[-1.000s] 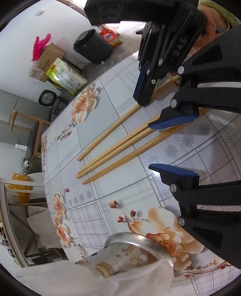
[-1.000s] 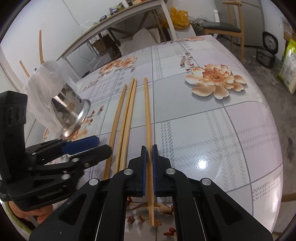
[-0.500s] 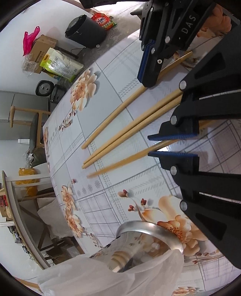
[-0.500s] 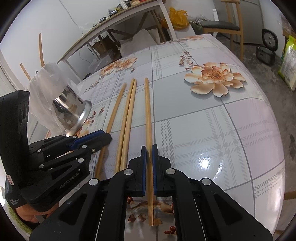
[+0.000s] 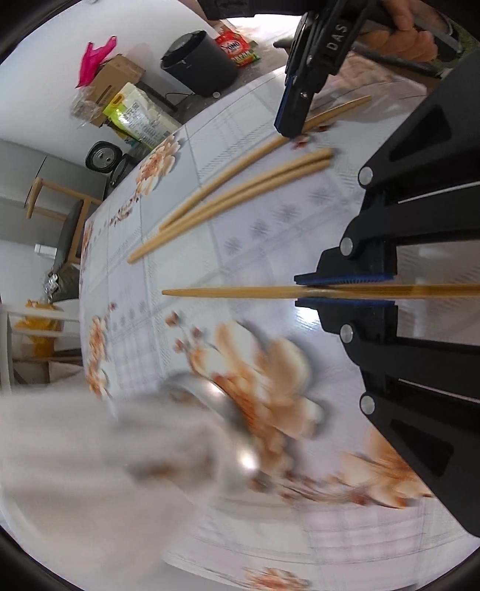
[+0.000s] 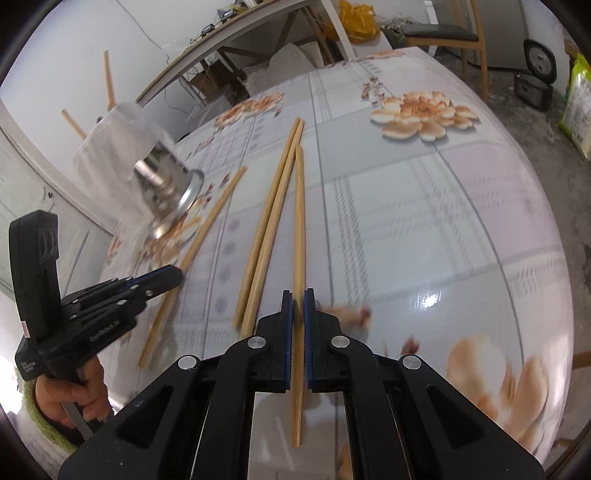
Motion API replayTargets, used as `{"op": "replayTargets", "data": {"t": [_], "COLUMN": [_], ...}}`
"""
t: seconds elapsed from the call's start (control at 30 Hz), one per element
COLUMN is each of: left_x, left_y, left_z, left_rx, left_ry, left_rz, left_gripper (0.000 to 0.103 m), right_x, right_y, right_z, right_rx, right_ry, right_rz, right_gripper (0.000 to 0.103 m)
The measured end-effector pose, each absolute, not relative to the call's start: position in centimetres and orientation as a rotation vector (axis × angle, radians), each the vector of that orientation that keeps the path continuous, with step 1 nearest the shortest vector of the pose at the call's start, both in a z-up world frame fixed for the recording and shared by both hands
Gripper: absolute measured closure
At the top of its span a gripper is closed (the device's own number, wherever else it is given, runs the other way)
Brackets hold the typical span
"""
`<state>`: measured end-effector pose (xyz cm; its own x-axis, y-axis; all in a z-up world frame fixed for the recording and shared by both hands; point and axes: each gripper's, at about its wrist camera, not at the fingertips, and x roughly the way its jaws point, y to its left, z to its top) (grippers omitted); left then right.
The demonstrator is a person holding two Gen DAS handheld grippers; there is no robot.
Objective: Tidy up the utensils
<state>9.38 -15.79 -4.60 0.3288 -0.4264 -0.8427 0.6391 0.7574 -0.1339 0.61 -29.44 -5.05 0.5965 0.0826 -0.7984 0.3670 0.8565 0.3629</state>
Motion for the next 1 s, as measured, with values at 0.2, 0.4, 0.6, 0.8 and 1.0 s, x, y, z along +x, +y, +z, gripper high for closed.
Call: {"op": "replayTargets", "data": {"t": [0.2, 0.4, 0.6, 0.8, 1.0], "left_x": [7.1, 7.0, 8.0, 10.1, 12.3], "left_y": [-11.3, -10.4, -11.8, -14.6, -17.0], "left_z": [-4.7, -4.3, -2.6, -3.1, -4.2], "left_rx": [0.166, 0.163, 0.244, 0.342, 0.398], "left_ry": [1.092, 1.153, 1.137, 1.112, 1.093], "left_rz": [-0.700, -0.735, -0.777, -0.762, -0.730], "left_gripper": [0.097, 0.096, 0.081, 0.081, 0.081], "right_x": [-1.0, -1.1, -1.0, -1.2, -1.7], "right_y": [-27.7, -27.6, -27.6, -28.0, -28.4], "right_z": [-5.0, -5.1, -5.2, -5.3, -5.3], "right_rx": [0.534, 0.545, 0.547, 0.577, 0.594], "right_ry": [0.952, 0.950, 0.943, 0.932, 0.929], "right_rz": [-0.159, -0.152, -0.142, -0.134, -0.131], "right_gripper": [0.099, 0.099, 0.099, 0.099, 0.099]}}
